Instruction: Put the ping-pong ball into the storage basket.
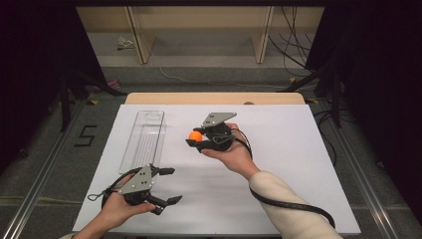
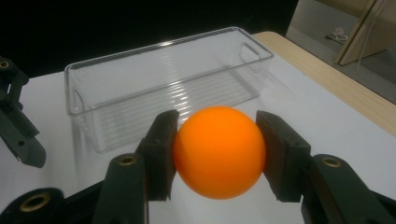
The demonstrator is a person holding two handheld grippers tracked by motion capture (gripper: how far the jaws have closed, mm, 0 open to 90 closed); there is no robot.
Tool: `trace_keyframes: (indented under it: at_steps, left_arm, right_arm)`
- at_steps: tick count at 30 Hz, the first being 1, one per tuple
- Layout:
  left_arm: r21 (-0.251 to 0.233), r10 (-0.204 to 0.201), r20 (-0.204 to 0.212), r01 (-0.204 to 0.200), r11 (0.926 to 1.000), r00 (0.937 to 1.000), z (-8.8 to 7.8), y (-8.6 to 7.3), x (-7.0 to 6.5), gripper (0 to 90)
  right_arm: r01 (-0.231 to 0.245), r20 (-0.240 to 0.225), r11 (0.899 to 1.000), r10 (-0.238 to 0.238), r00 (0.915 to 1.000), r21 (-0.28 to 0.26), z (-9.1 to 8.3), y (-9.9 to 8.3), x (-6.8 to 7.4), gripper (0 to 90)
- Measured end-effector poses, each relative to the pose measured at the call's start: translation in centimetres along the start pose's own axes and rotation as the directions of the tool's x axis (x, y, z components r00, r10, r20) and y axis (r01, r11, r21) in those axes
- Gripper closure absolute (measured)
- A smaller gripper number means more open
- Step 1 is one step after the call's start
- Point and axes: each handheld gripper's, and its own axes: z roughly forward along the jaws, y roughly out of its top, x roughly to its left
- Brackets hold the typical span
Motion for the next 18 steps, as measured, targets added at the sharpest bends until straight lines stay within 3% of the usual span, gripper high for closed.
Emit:
trace_keyframes:
  at_steps: [18]
  left_arm:
    - [-0.002, -0.002, -0.005, 0.002, 1.0, 1.0, -0.03, 0.01, -0.01, 16.6]
  right_arm:
    - [-0.011, -0.003, 1.0, 0.011, 0.9999, -0.008, 0.67, 0.66, -0.15, 51.5]
